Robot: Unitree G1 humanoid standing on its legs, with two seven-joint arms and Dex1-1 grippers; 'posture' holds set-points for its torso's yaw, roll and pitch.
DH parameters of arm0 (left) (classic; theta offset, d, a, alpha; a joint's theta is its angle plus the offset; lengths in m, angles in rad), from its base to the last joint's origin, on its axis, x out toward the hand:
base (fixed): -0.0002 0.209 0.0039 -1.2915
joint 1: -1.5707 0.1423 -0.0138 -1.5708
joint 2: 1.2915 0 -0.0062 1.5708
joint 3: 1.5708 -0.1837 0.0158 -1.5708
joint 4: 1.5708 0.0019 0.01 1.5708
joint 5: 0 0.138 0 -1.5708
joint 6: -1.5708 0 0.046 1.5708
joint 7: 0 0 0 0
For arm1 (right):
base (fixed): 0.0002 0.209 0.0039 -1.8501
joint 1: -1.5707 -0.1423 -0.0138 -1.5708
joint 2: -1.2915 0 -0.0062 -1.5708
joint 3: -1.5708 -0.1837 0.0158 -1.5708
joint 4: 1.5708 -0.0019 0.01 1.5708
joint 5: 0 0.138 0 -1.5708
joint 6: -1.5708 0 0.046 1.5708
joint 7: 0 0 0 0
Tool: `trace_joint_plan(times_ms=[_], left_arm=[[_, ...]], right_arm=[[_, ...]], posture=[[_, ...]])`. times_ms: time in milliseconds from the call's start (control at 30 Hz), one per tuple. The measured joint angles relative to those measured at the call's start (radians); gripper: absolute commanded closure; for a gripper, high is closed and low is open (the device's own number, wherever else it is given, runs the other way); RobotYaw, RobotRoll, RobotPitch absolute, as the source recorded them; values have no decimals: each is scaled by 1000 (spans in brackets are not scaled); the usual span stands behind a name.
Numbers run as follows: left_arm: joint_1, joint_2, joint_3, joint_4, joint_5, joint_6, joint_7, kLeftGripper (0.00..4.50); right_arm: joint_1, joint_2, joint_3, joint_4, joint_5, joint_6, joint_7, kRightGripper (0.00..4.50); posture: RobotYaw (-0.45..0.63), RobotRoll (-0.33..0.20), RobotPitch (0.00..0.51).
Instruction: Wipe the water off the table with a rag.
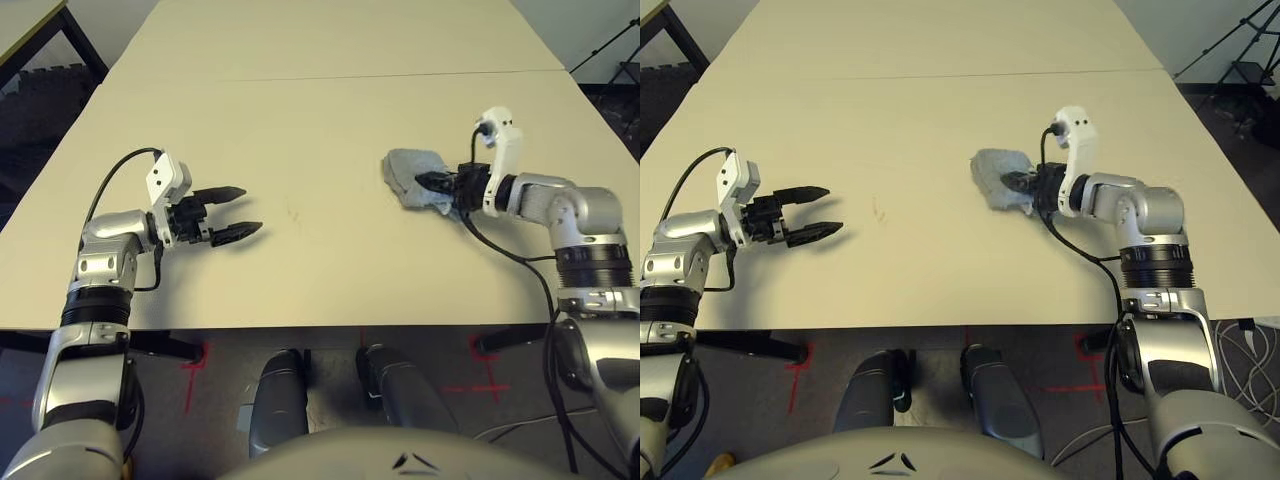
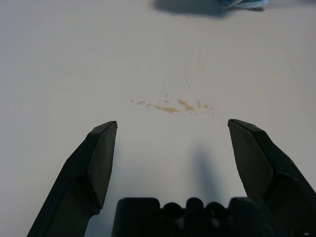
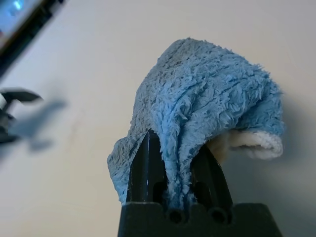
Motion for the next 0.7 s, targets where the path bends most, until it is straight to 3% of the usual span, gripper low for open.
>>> trace_joint_plan(times_ms=[133,400,700], left_arm=[[-17,-1,-7,27,1,-8,-5,0],[-25,-4,-15,32,3,-23,-10,0],[-24,-4,-17,33,4,-29,-10,0]], right_arm=[[-81,-119,-56,59,10,-9,-4,4296],[-101,-311,-13,269,-99,-148,62,4297],[-11,-360,79,390,-229,-331,157,4297]], posture=[[-231,0,127],[-232,0,130],[-219,0,139]])
